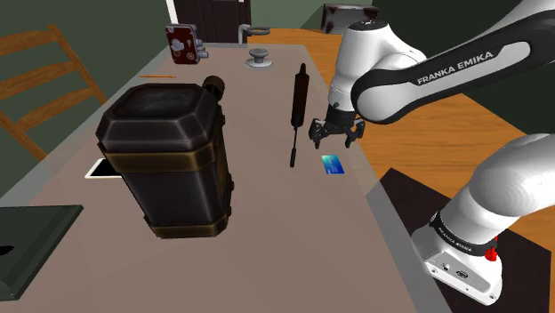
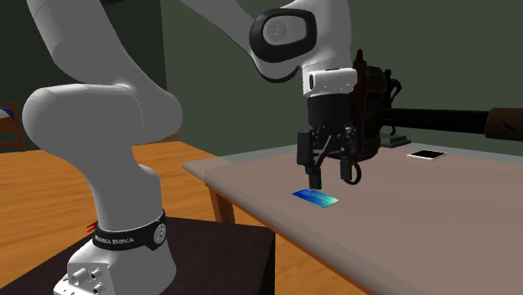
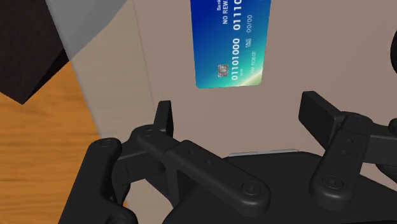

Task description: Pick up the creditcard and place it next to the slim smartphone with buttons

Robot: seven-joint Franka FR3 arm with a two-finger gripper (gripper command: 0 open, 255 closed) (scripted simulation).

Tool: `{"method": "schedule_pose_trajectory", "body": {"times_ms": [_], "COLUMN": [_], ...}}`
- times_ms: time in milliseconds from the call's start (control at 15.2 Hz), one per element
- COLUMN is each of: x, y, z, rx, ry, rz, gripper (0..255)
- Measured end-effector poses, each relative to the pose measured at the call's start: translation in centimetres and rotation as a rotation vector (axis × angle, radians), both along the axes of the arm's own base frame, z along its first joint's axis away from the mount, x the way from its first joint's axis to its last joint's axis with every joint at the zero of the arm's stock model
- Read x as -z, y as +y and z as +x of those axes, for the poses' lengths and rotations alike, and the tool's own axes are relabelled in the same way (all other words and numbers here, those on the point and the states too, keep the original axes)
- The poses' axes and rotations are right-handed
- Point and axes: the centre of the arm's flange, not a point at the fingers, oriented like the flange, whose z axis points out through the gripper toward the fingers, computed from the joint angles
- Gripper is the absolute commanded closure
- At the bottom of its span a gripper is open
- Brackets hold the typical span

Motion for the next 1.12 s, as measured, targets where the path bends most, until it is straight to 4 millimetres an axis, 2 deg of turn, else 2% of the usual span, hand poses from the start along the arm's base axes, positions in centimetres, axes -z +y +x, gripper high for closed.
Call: {"method": "schedule_pose_trajectory", "body": {"times_ms": [330, 726, 792, 1122], "x": [2.7, 3.0, 3.0, 2.8], "y": [-0.3, -0.3, -0.3, -0.2], "z": [0.3, 0.3, 0.3, 0.3], "rx": [0.004, 0.004, 0.004, 0.003], "ry": [-0.001, -0.002, -0.002, -0.008], "rz": [0.000, 0.000, 0.000, 0.001], "gripper": [0, 0, 255, 255]}}
